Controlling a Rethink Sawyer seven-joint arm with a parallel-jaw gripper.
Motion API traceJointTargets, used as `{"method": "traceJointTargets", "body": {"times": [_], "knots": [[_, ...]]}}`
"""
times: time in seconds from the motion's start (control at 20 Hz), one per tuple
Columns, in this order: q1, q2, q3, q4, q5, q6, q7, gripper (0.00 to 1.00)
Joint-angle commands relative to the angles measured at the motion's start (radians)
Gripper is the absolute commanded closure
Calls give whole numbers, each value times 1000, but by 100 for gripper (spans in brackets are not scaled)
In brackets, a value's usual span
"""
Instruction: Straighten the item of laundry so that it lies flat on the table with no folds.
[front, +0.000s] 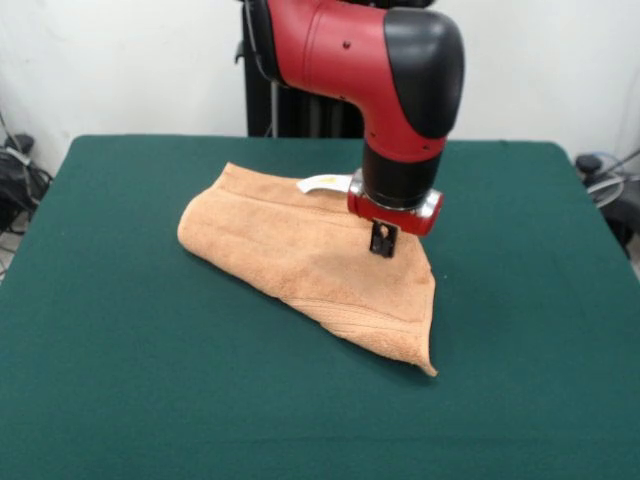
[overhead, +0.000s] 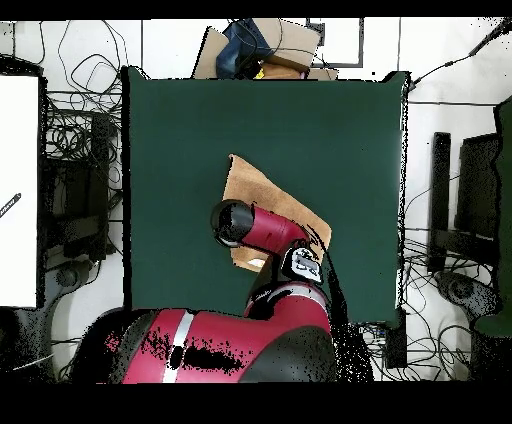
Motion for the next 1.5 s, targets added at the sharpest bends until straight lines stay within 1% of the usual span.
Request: {"method": "traceJointTargets", "body": {"times": [0.05, 0.35, 0.5, 0.75, 0.9, 1.05, 1.25, 1.5], "knots": [[32, 282, 128, -137, -35, -204, 104, 100], [33, 289, 156, -145, -21, -199, 117, 100], [42, 277, 162, -136, -18, -187, 121, 100], [79, 257, 161, -115, 8, -182, 163, 100], [116, 233, 140, -95, 29, -183, 210, 100], [133, 195, 128, -60, 40, -180, 235, 100], [126, 153, 136, -23, 50, -154, 232, 100], [120, 135, 150, -2, 66, -163, 243, 100]]}}
